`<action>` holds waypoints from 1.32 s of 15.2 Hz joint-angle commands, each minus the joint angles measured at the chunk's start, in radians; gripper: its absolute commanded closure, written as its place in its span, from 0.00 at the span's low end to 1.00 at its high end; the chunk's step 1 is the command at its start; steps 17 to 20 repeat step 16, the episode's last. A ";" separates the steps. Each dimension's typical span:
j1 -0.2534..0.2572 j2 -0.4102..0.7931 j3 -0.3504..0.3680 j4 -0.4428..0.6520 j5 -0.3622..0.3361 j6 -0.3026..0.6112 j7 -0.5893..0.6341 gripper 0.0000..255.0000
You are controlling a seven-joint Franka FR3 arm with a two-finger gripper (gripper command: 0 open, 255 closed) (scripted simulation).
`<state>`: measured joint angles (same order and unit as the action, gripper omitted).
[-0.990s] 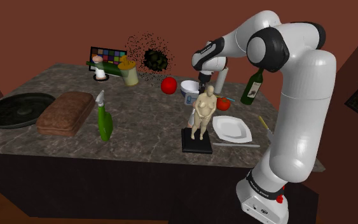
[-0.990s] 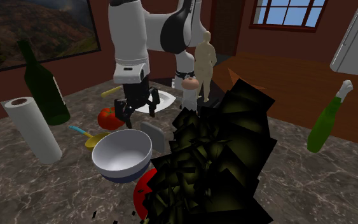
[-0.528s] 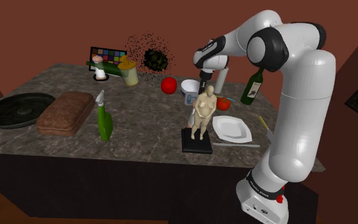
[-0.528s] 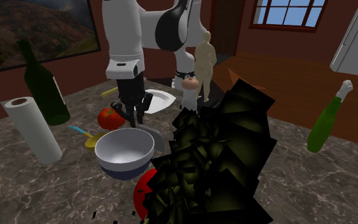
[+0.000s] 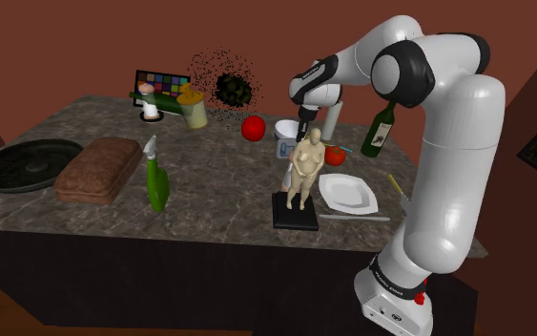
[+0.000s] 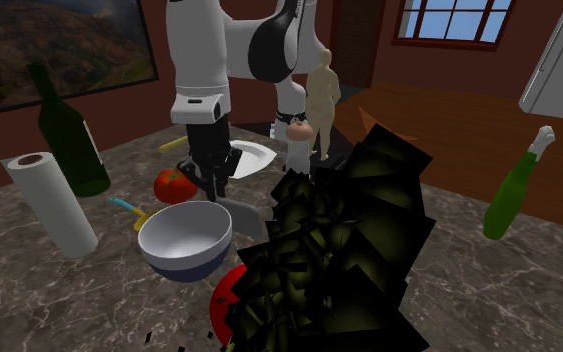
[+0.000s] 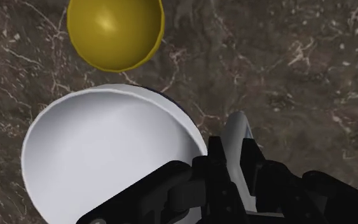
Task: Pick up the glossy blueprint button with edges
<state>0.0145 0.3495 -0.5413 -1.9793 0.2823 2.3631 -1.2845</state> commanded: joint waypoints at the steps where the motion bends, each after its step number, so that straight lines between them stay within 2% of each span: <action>1: 0.008 0.027 0.004 -0.009 -0.014 -0.039 0.015 1.00; 14: 0.037 -0.076 -0.034 0.045 -0.095 -0.179 0.068 1.00; 20: 0.037 -0.078 -0.034 0.046 -0.096 -0.181 0.069 1.00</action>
